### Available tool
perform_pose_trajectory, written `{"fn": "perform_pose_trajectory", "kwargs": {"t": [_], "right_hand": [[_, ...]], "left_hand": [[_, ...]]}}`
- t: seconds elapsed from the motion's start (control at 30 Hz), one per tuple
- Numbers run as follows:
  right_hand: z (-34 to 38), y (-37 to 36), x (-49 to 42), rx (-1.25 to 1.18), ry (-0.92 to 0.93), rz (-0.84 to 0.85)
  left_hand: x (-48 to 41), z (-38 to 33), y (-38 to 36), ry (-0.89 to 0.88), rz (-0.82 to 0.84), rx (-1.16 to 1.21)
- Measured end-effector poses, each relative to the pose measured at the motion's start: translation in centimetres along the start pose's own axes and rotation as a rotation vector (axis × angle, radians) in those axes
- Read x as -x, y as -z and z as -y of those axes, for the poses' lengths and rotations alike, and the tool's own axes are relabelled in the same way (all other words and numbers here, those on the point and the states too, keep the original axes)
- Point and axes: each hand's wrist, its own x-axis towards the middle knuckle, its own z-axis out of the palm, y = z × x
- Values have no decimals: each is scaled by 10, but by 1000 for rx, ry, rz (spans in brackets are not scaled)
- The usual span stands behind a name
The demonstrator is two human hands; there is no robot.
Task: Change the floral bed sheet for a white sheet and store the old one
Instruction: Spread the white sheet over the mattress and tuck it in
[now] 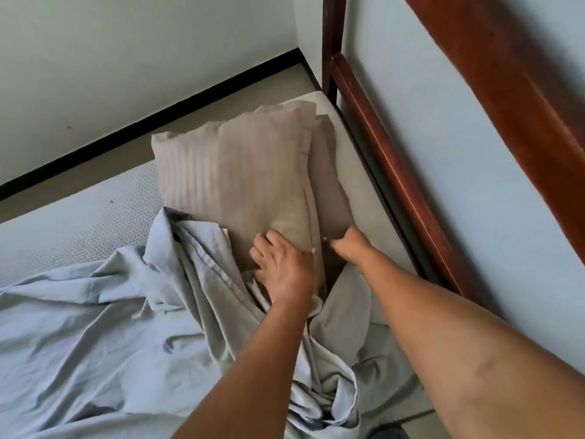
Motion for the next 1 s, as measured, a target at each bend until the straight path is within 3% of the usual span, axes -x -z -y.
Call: {"fn": "perform_pose_trajectory", "kwargs": {"t": [0.13, 0.23, 0.37, 0.47, 0.53, 0.8, 1.0], "right_hand": [[5, -3, -12, 13, -72, -36], [16, -2, -10, 110, -20, 5], [32, 1, 19, 600, 197, -135], [38, 0, 44, 747, 421, -262], [42, -2, 56, 685, 496, -300], [108, 24, 103, 215, 560, -332], [154, 83, 129, 286, 613, -314]], "left_hand": [[-25, 18, -8, -12, 55, -7], [-38, 24, -2, 31, 131, -26], [-49, 28, 12, 62, 258, -86], [-44, 24, 33, 85, 192, -112], [-37, 19, 50, 82, 91, -125], [-31, 11, 128, -69, -26, 354], [-27, 2, 166, -95, -70, 777]]}}
